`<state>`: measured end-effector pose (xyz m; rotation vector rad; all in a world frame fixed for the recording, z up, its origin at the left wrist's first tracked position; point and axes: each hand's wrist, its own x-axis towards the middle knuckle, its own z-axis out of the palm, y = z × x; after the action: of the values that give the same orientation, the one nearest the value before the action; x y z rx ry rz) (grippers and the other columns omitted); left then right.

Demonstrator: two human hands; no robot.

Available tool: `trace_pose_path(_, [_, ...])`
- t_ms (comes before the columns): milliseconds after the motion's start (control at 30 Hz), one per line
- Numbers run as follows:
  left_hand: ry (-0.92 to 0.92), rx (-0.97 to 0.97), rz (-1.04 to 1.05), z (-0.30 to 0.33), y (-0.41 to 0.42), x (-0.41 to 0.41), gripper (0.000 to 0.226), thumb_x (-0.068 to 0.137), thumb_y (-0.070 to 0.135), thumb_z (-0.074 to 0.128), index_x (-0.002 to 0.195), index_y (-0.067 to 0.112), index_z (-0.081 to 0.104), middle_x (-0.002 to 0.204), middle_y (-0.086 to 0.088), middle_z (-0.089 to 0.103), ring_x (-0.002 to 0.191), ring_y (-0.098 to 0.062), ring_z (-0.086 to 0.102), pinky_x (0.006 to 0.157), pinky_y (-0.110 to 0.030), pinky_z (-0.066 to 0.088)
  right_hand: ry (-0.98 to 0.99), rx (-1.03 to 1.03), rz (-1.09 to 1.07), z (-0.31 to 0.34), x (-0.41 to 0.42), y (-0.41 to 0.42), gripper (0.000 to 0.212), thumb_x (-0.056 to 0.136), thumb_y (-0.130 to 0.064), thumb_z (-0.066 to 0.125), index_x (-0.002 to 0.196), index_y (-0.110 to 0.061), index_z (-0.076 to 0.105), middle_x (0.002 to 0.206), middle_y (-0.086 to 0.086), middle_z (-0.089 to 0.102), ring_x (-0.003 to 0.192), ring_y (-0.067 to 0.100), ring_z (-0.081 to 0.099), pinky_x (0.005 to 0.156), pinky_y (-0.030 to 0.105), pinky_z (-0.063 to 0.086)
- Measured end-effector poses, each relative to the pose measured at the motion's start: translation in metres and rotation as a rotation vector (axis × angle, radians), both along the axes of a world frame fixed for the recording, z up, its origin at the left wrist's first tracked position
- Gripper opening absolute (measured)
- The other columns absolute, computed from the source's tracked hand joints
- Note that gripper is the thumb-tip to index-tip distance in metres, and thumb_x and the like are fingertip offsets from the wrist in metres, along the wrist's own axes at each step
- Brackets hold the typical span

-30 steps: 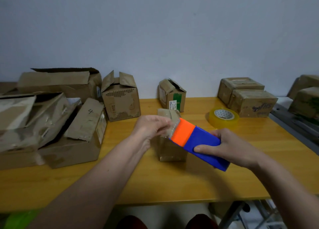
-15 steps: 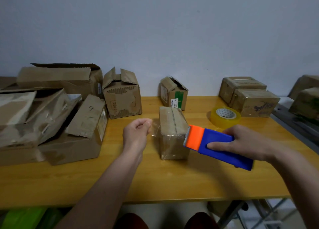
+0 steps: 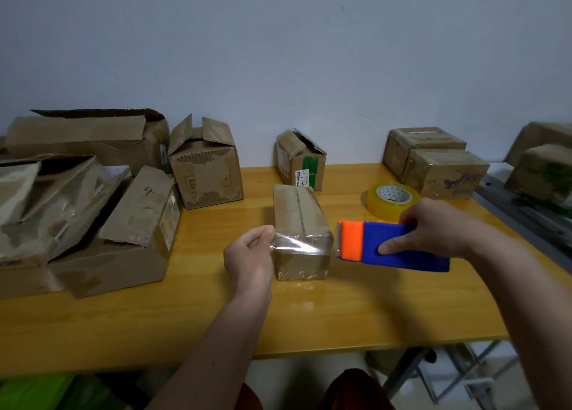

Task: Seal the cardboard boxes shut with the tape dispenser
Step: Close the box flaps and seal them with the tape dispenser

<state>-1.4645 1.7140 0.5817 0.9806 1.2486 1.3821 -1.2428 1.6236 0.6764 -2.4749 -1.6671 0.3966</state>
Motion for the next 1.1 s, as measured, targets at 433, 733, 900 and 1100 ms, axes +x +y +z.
trace_pose_path(433, [-0.014, -0.063, 0.045, -0.007, 0.014, 0.014, 0.013, 0.084, 0.014, 0.073, 0.078, 0.025, 0.070, 0.075, 0.017, 0.067, 0.070, 0.003, 0.062, 0.056, -0.007, 0.043, 0.187, 0.029, -0.039, 0.000, 0.018, 0.021, 0.047, 0.059, -0.059, 0.080, 0.073, -0.018, 0.060, 0.072, 0.000, 0.059, 0.068, 0.015, 0.055, 0.054, 0.026, 0.034])
trace_pose_path(733, [-0.165, -0.341, 0.033, -0.008, 0.021, 0.011, 0.027, 0.082, 0.018, 0.074, 0.108, 0.013, 0.068, 0.094, -0.001, 0.069, 0.079, -0.013, 0.061, 0.066, -0.022, 0.049, 0.338, -0.023, -0.014, -0.016, 0.019, 0.039, 0.046, 0.058, -0.052, 0.083, 0.083, -0.018, 0.064, 0.079, -0.001, 0.064, 0.074, 0.013, 0.058, 0.055, 0.025, 0.037])
trace_pose_path(900, [-0.149, -0.521, -0.076, -0.008, 0.028, 0.007, 0.065, 0.074, 0.039, 0.080, 0.128, 0.019, 0.049, 0.132, -0.010, 0.048, 0.108, -0.024, 0.045, 0.093, -0.035, 0.042, 0.354, 0.005, -0.029, -0.019, 0.022, 0.038, 0.047, 0.058, -0.051, 0.083, 0.083, -0.016, 0.066, 0.077, 0.000, 0.065, 0.073, 0.014, 0.059, 0.054, 0.024, 0.036])
trace_pose_path(1100, [0.571, 0.087, 0.196, -0.015, 0.020, -0.003, 0.059, 0.083, 0.034, 0.071, 0.135, 0.023, 0.046, 0.141, -0.006, 0.037, 0.128, -0.018, 0.037, 0.103, -0.036, 0.042, 0.388, 0.030, -0.032, -0.023, 0.020, 0.038, 0.045, 0.057, -0.050, 0.084, 0.081, -0.016, 0.068, 0.075, 0.000, 0.066, 0.072, 0.014, 0.060, 0.053, 0.024, 0.037])
